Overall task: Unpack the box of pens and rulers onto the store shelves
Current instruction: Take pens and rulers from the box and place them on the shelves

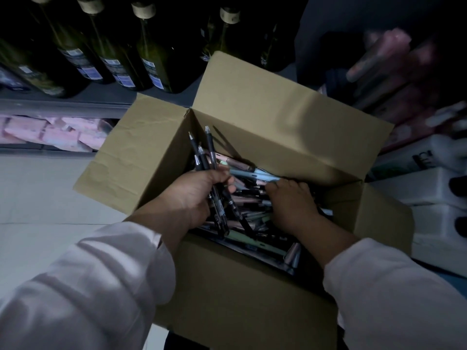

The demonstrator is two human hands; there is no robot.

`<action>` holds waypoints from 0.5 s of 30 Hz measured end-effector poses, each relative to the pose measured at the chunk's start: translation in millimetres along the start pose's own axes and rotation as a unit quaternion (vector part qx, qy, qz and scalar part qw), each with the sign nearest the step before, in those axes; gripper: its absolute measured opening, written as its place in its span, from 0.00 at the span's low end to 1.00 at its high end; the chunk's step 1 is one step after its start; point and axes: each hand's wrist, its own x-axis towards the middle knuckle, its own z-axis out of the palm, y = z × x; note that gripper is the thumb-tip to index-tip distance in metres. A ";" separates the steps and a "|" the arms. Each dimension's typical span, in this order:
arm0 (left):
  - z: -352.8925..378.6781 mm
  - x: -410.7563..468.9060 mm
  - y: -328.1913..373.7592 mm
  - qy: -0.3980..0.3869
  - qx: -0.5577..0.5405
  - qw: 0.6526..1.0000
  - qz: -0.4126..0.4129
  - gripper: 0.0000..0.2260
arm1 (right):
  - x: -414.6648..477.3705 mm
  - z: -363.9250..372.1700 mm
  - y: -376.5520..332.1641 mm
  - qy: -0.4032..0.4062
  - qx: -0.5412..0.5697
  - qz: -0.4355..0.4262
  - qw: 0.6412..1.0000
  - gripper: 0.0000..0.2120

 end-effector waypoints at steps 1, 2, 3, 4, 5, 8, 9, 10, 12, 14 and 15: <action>-1.2 -0.7 -0.3 0.001 0.000 1.000 0.000 0.05 | -0.8 1.4 0.1 -0.006 0.009 -0.006 1.000 0.27; -2.1 -1.9 -0.7 0.000 -0.002 1.000 0.001 0.06 | -1.8 2.1 0.6 -0.010 0.021 -0.012 1.000 0.26; -2.5 -3.0 -0.7 -0.001 -0.003 1.000 0.001 0.07 | -2.8 0.6 1.6 -0.015 0.037 -0.018 0.999 0.24; -2.6 -4.7 -0.8 -0.002 -0.005 1.000 0.001 0.07 | -3.5 -1.8 2.8 -0.024 0.055 -0.025 0.998 0.21; -3.0 -6.6 -0.7 -0.002 -0.006 1.000 0.001 0.08 | -4.1 -5.4 4.0 -0.036 0.074 -0.033 0.996 0.19; -3.0 -14.3 1.7 -0.005 -0.007 1.000 0.004 0.09 | -6.9 -19.0 8.3 -0.072 0.128 -0.039 0.988 0.18; -2.3 -17.6 3.4 -0.004 -0.007 1.000 0.005 0.09 | -8.8 -25.3 9.3 -0.072 0.146 -0.037 0.986 0.19; -1.3 -21.3 5.2 -0.002 -0.008 1.000 0.006 0.09 | -11.1 -32.4 10.0 -0.064 0.162 -0.036 0.984 0.19; 1.9 -29.7 9.2 0.000 -0.007 1.000 0.011 0.09 | -16.8 -47.5 10.9 -0.046 0.192 -0.031 0.980 0.15; 5.8 -39.9 13.2 0.001 -0.004 1.000 0.016 0.08 | -25.1 -61.0 11.4 -0.036 0.264 -0.018 0.964 0.11; 7.7 -46.0 15.3 -0.001 -0.003 1.000 0.019 0.08 | -29.8 -67.4 11.6 -0.034 0.321 -0.015 0.946 0.09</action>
